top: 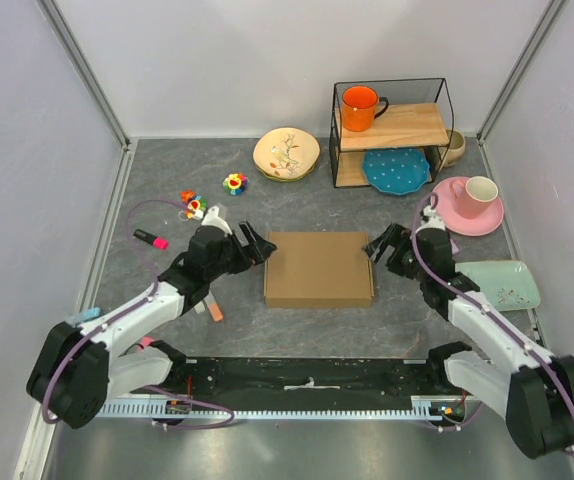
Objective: Fold the paper box
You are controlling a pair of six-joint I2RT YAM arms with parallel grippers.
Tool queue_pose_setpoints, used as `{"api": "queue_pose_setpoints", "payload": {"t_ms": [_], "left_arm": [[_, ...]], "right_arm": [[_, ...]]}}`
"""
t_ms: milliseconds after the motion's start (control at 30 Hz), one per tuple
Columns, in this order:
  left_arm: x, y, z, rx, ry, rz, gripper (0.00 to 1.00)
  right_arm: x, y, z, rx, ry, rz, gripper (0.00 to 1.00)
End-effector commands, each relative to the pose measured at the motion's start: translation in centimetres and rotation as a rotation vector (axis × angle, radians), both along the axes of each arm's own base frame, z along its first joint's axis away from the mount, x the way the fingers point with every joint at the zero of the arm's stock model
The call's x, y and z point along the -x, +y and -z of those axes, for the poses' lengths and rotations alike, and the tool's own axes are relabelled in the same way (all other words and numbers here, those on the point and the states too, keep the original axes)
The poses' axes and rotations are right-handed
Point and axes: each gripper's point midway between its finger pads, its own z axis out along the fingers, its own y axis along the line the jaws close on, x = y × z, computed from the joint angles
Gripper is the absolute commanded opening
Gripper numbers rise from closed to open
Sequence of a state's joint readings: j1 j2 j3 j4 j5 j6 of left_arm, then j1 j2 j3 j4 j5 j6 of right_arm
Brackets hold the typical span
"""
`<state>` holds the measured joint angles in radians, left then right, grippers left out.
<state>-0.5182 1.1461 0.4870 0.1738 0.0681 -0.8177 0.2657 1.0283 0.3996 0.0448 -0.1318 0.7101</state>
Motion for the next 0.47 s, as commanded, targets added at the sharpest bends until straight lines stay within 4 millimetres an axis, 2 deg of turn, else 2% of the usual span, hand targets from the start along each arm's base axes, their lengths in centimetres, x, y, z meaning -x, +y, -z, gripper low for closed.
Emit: {"api": "queue_pose_setpoints", "payload": {"t_ms": [0, 67, 133, 300, 433], "left_arm": [[-0.4, 3.8, -2.0, -0.153, -0.005, -0.134, 0.96], [-0.2, 5.2, -2.6, -0.171, -0.008, -0.207, 0.98], [0.3, 6.4, -2.5, -0.146, 0.037, -0.295, 0.99], [1.4, 7.0, -2.9, -0.082, 0.09, -0.365, 0.99], [1.5, 6.5, -3.8, -0.097, 0.077, -0.313, 1.0]], "right_arm": [[-2.3, -3.5, -7.7, 0.105, -0.184, 0.162, 0.96], [-2.0, -4.4, -9.2, 0.121, -0.22, 0.202, 0.98], [-1.8, -4.7, -9.5, 0.128, -0.219, 0.217, 0.98], [-1.3, -4.8, -7.8, 0.122, -0.179, 0.222, 0.98], [-1.2, -4.7, -8.4, 0.119, -0.196, 0.217, 0.98]]}}
